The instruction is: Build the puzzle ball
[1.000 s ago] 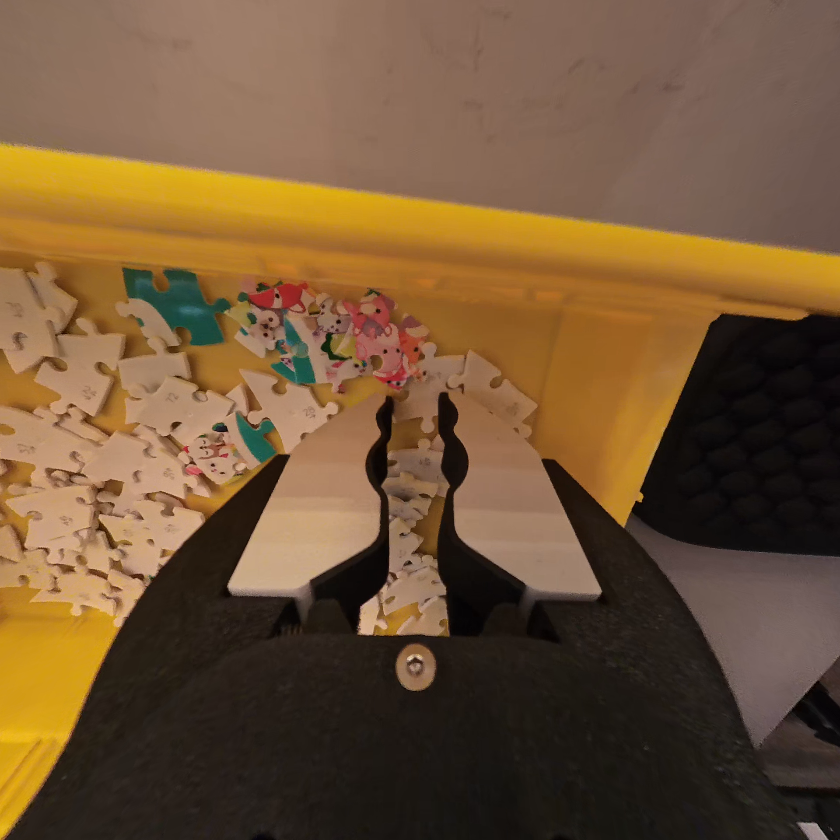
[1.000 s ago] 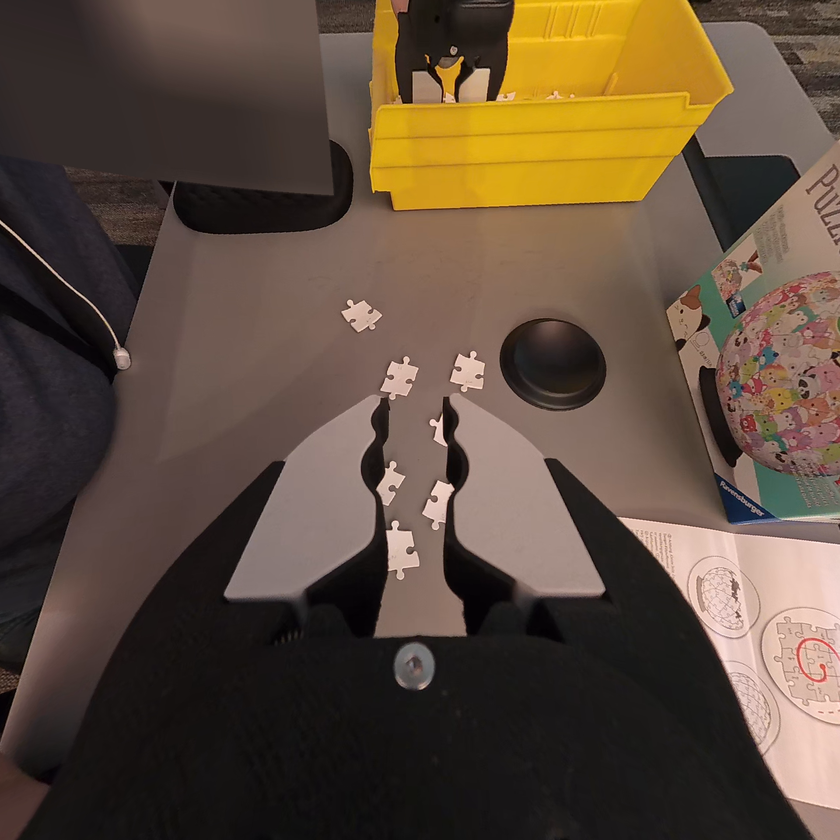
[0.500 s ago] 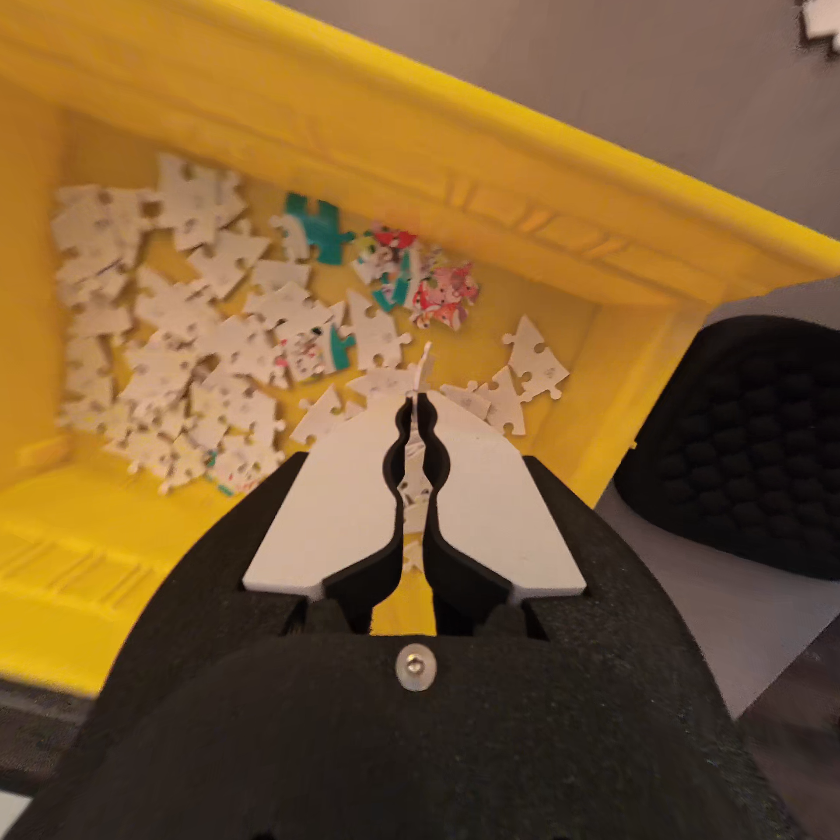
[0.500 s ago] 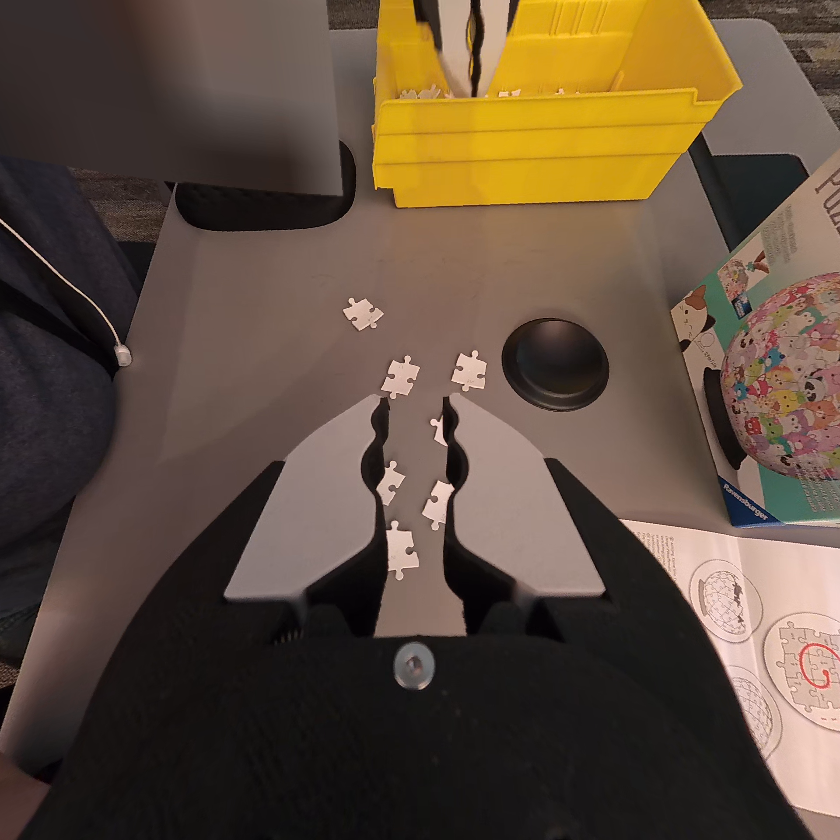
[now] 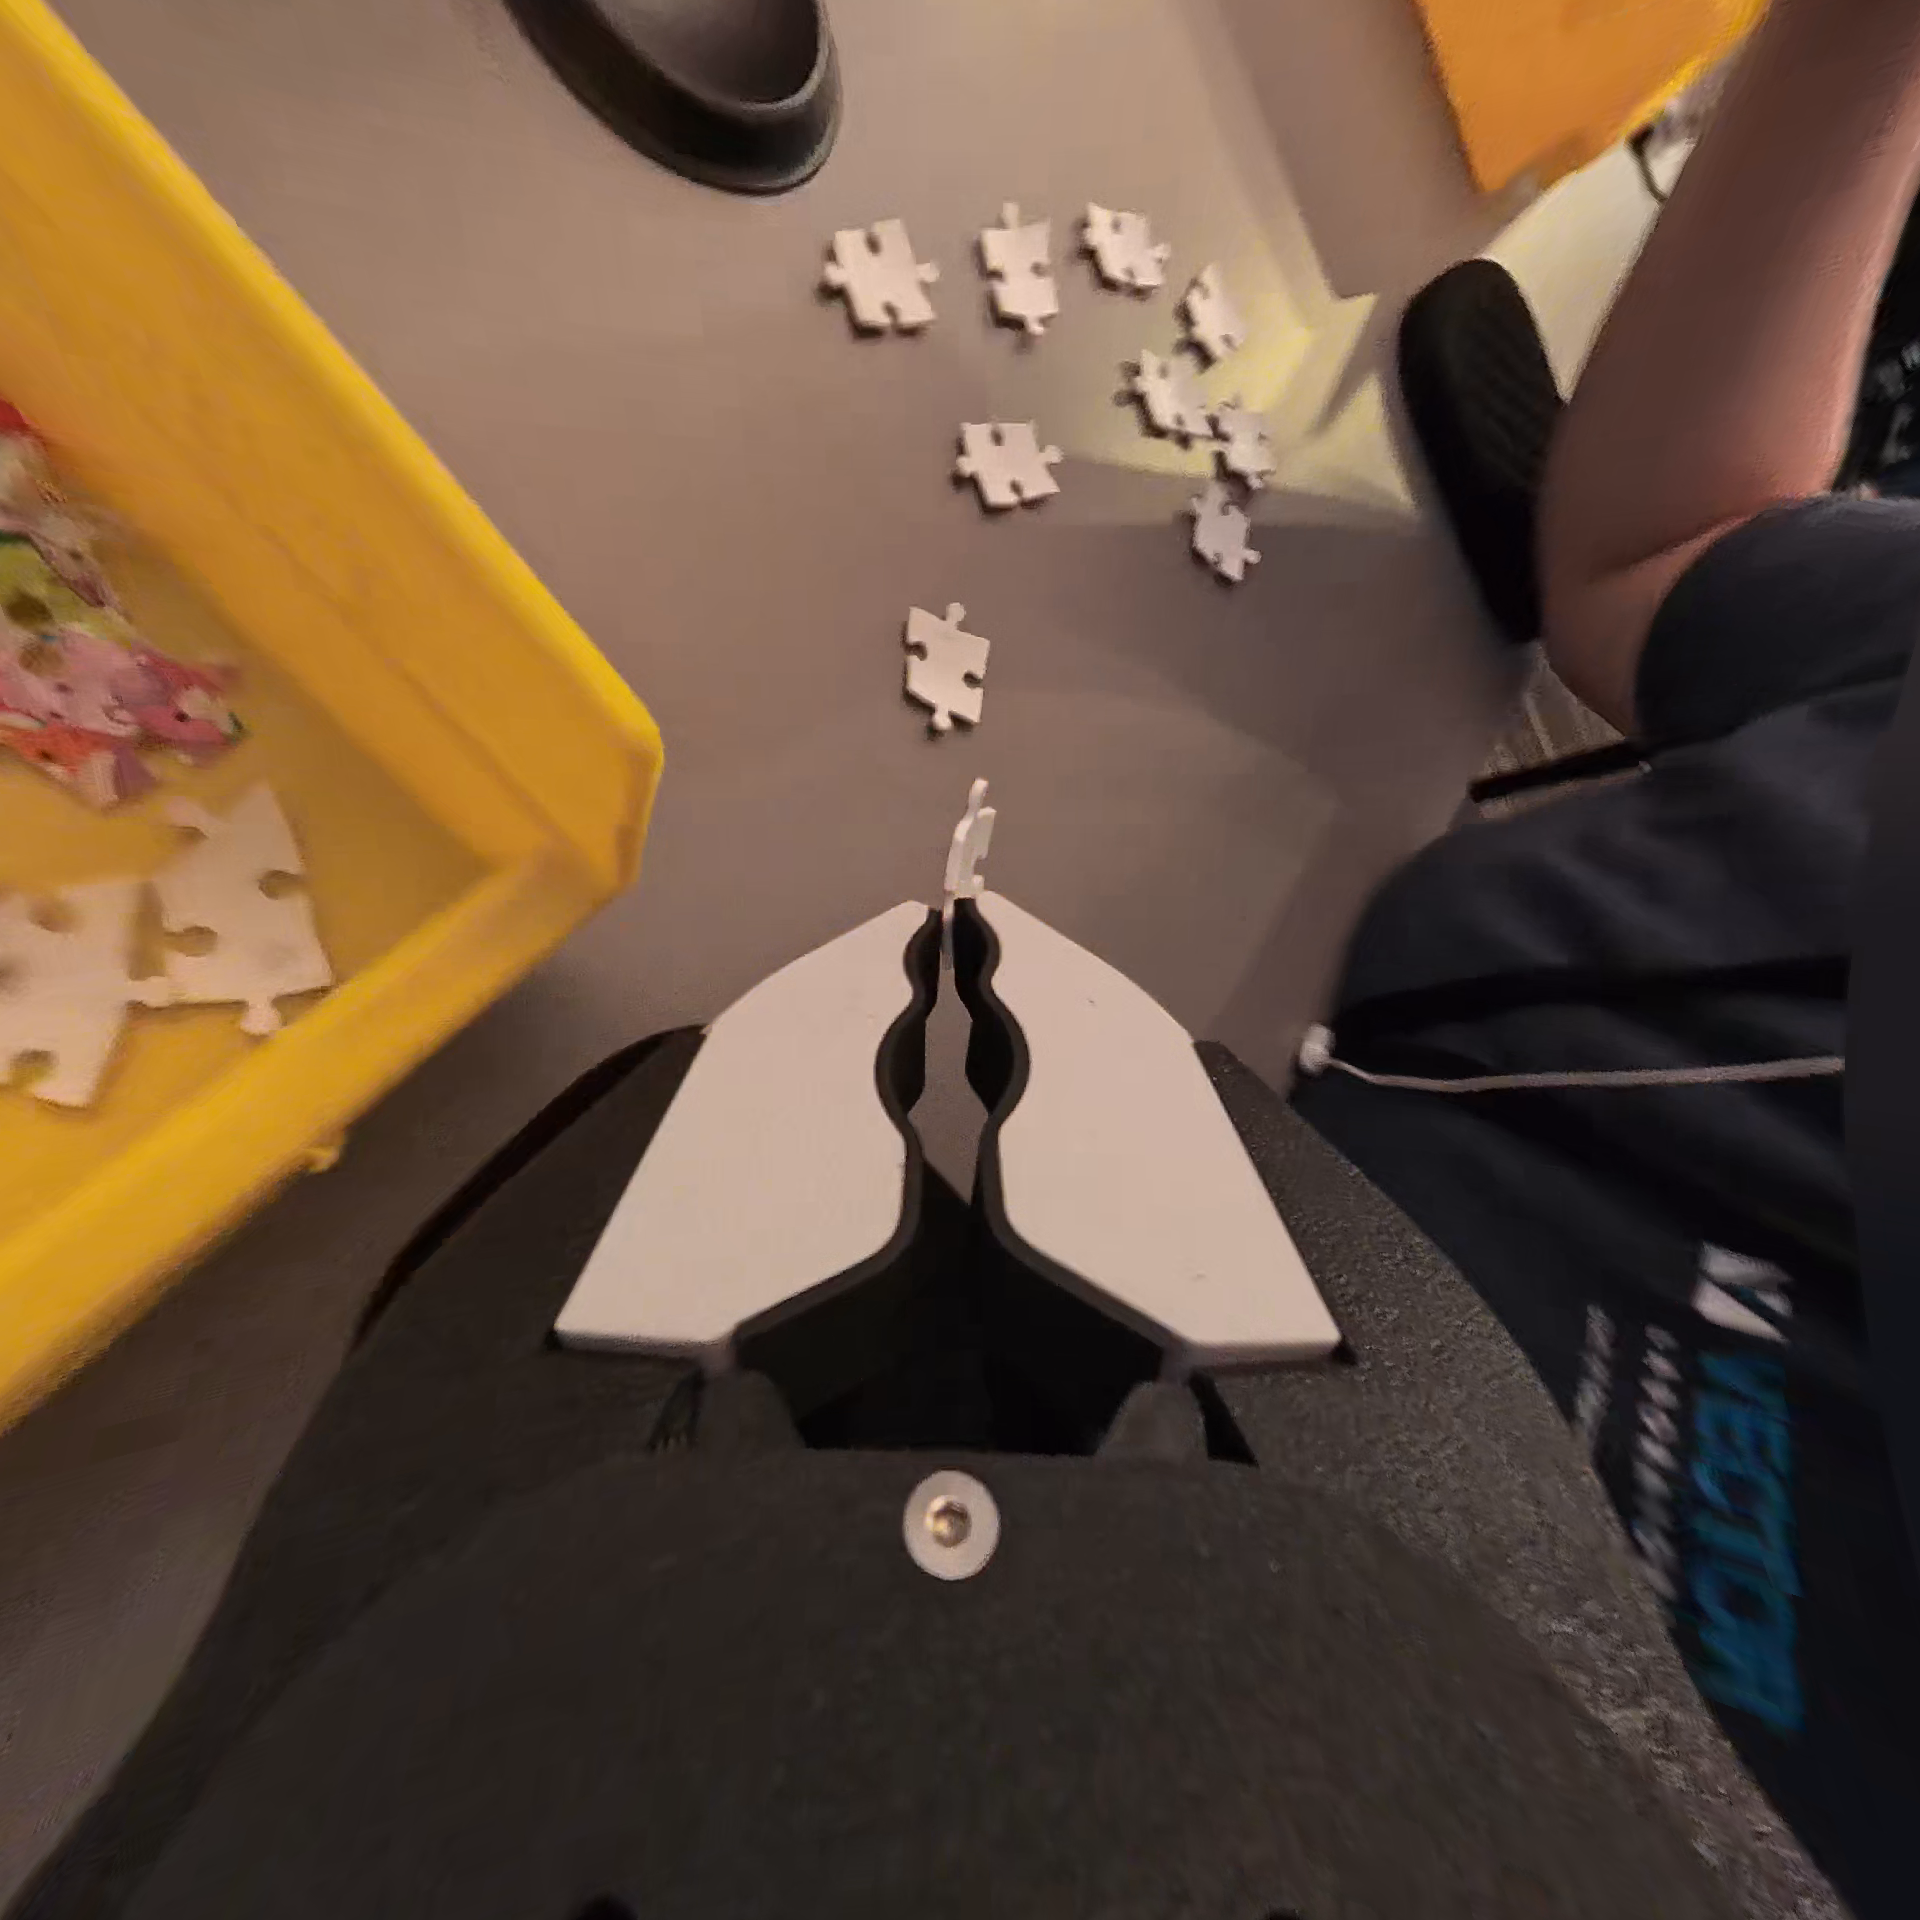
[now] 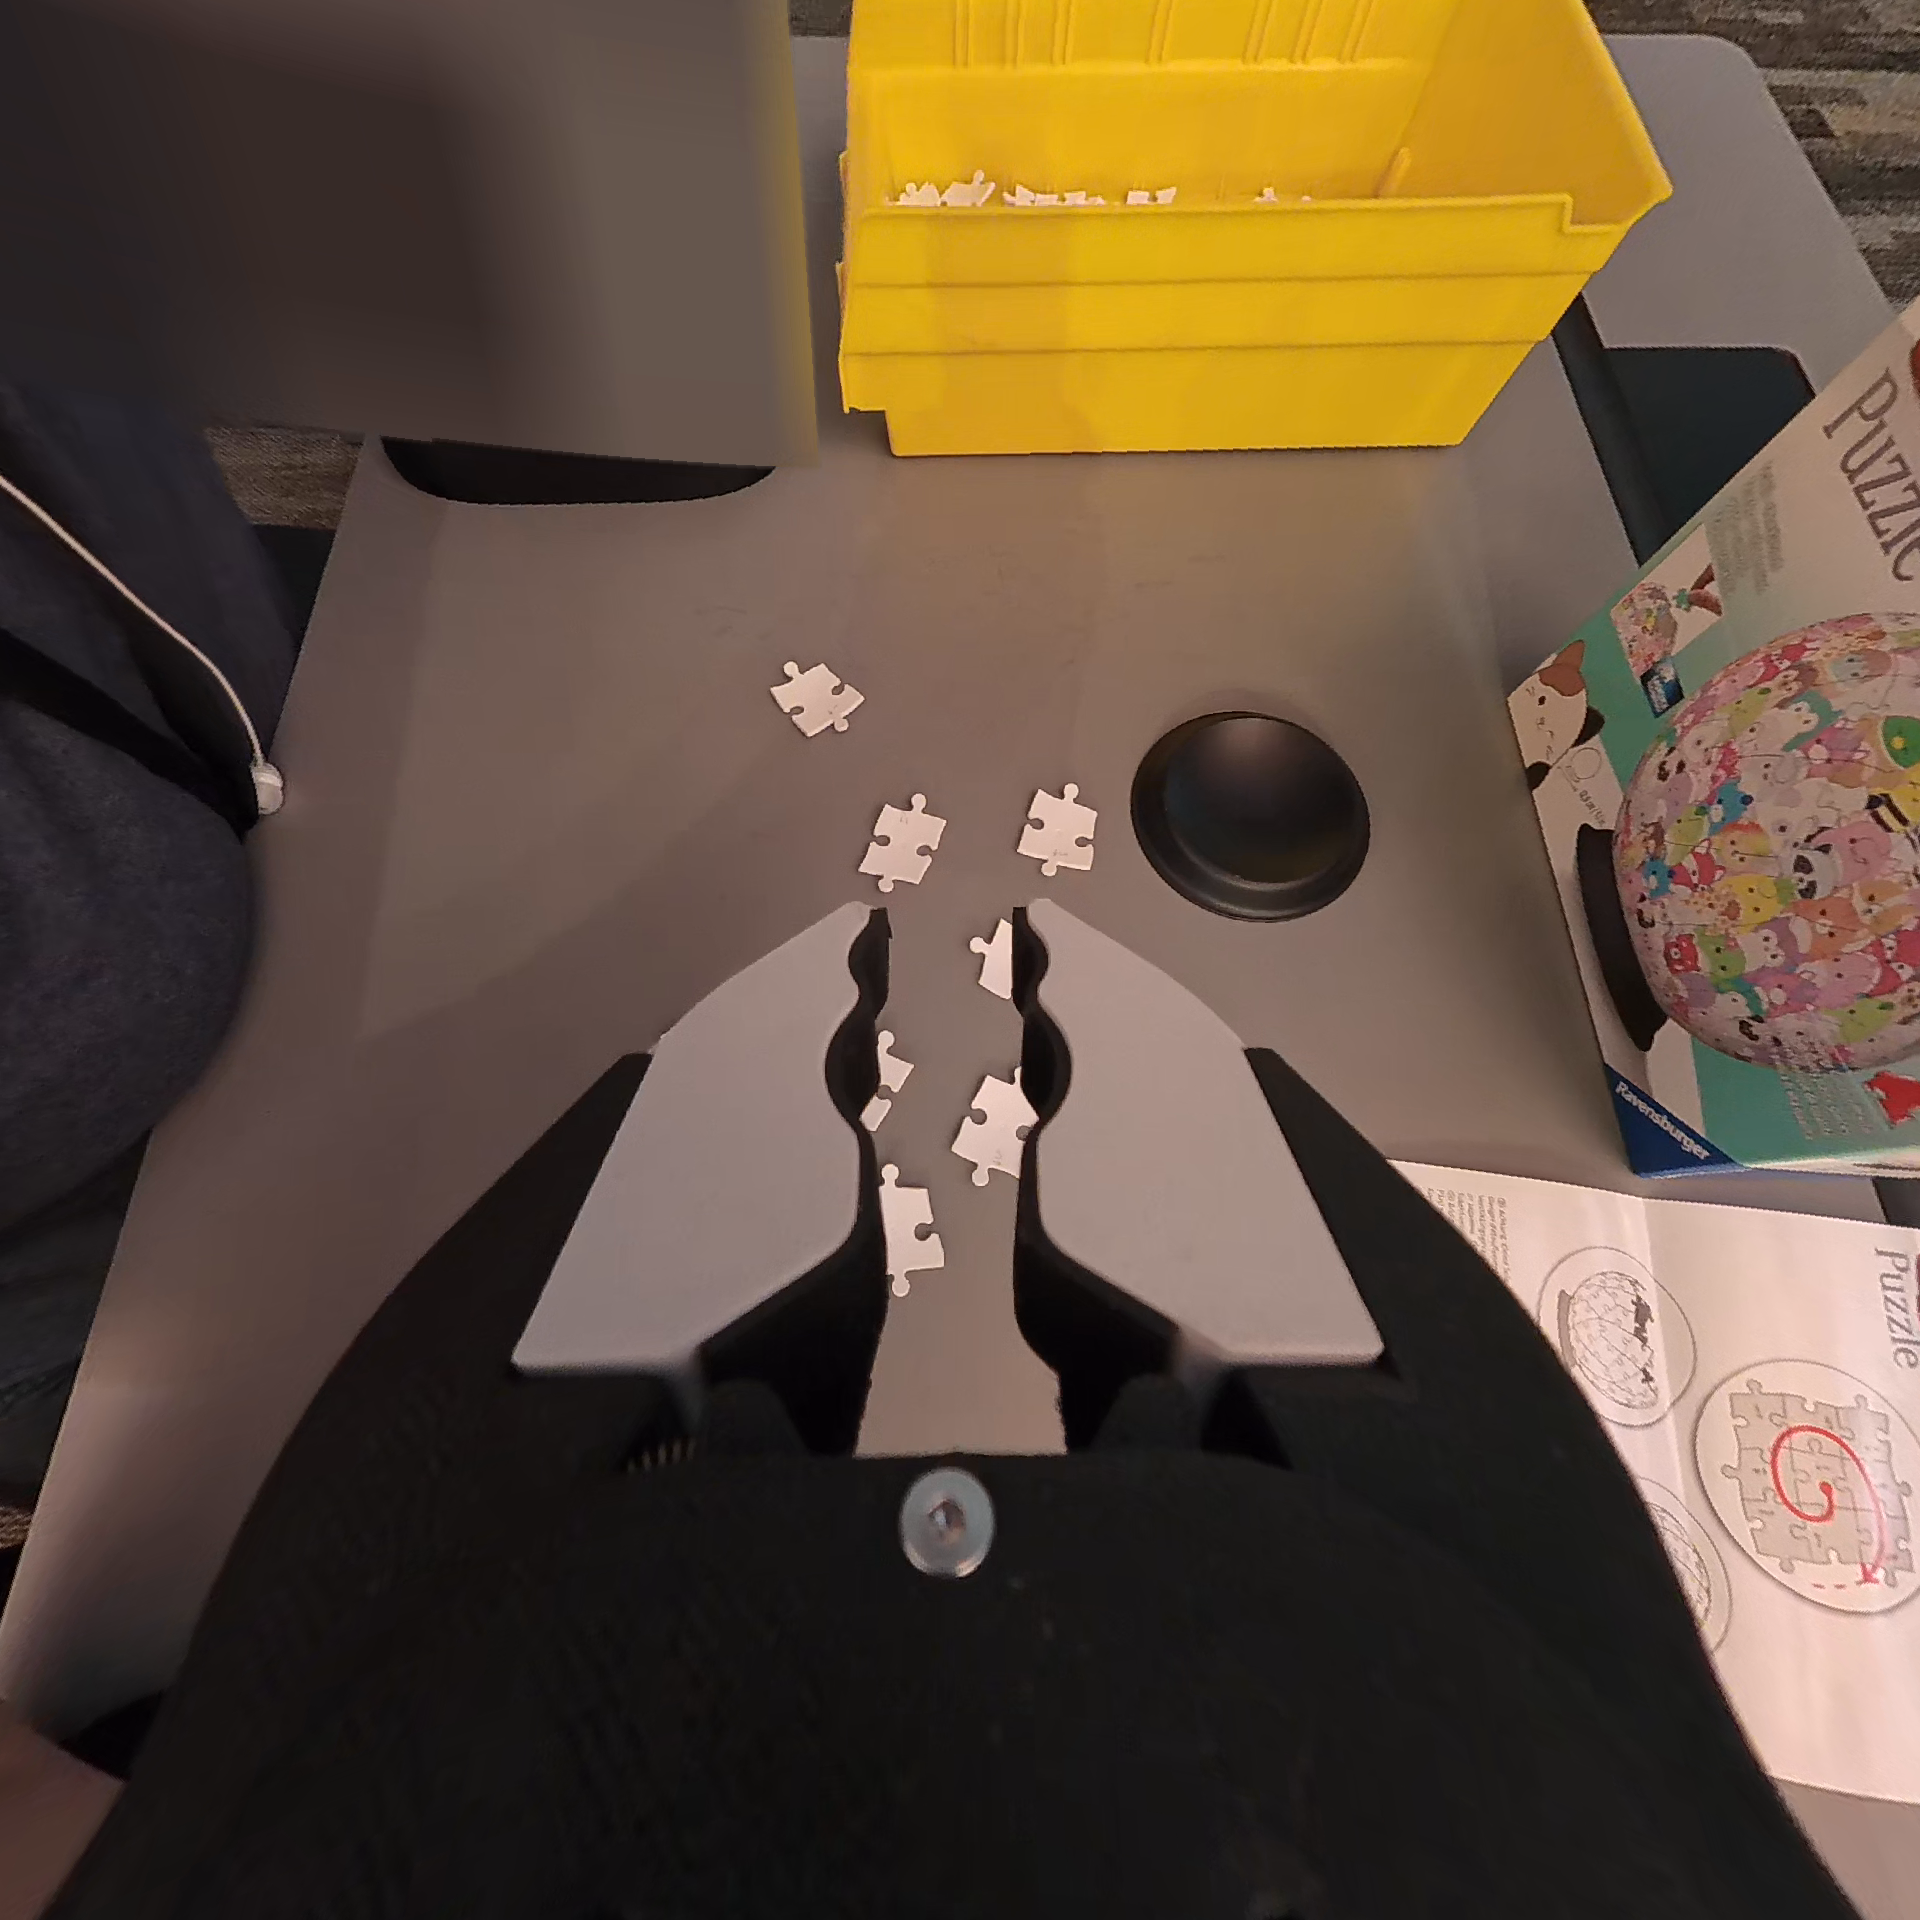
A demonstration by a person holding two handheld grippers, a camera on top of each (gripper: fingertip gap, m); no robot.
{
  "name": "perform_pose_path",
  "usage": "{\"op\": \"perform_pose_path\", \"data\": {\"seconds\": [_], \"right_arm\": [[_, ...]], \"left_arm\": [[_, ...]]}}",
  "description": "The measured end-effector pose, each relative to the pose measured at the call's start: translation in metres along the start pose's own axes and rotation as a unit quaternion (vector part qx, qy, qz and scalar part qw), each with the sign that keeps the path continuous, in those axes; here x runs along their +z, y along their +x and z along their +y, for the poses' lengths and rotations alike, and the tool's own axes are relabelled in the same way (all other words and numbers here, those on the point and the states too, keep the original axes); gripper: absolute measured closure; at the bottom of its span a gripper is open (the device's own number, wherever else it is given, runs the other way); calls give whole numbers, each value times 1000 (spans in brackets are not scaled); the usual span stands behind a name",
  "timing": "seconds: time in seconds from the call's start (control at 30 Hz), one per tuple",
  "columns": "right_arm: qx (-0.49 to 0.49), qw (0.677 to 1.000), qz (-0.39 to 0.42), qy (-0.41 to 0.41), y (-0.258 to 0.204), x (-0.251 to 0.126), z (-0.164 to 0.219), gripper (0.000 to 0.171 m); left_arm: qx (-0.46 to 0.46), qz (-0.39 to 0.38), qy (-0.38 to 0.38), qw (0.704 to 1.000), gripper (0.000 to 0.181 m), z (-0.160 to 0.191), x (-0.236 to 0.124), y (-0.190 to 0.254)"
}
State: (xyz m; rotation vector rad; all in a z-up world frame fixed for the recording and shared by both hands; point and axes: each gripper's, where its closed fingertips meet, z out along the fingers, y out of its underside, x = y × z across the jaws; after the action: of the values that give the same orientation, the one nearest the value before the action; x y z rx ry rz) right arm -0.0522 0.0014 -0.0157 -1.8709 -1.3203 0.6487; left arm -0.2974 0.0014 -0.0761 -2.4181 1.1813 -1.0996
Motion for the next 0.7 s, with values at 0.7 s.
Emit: {"op": "perform_pose_path", "data": {"seconds": [0.7], "right_arm": [[8, 1000, -2, -27, 3, 4, 14, 147]], "left_arm": [[-4, -125, 61, 990, 152, 9, 17, -32]]}}
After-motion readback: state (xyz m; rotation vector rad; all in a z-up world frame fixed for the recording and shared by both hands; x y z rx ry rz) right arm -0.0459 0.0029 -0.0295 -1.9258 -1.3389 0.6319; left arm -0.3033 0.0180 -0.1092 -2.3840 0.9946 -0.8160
